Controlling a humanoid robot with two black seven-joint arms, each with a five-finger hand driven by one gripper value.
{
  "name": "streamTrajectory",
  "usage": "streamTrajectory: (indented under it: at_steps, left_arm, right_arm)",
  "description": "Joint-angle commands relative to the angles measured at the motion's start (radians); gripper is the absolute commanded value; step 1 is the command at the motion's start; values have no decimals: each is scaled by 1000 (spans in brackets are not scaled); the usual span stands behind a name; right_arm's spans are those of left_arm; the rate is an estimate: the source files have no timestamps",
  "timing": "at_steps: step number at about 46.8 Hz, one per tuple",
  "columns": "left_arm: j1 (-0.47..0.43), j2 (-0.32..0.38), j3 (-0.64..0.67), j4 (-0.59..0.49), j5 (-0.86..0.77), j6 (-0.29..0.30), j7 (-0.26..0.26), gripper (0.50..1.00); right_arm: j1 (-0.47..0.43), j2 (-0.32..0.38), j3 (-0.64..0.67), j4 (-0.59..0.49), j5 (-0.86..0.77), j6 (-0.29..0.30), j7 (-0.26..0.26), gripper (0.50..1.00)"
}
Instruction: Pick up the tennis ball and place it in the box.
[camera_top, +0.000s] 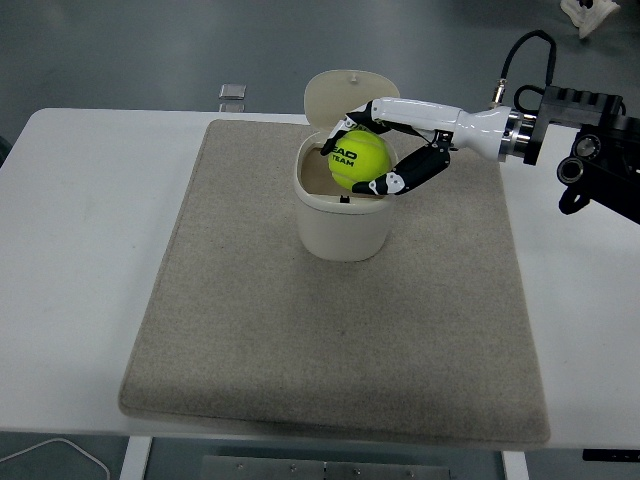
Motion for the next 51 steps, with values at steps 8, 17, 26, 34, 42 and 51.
streamTrajectory:
  at_steps: [8, 17, 26, 34, 42, 51]
  left_arm:
    - [0, 0, 0, 0, 0, 0, 1, 996]
    - [0, 0, 0, 0, 0, 0, 0, 996]
    - [0, 0, 0, 0, 0, 0, 0, 996]
    - [1, 0, 0, 0, 0, 0, 0, 996]
    - [0, 0, 0, 0, 0, 0, 0, 996]
    - [1, 0, 0, 0, 0, 0, 0, 996]
  right_arm:
    - [-4, 3, -1, -9, -2, 1, 0, 893]
    - [-7, 8, -1, -19, -4, 1, 0, 911]
    - [-7, 6, -1, -19, 4, 16, 0, 911]
    - [6, -17, 18, -10, 11, 144, 0, 911]
    - [19, -86, 54, -6, 94, 311, 0, 913]
    - [35, -189, 54, -6, 211, 367, -3, 913]
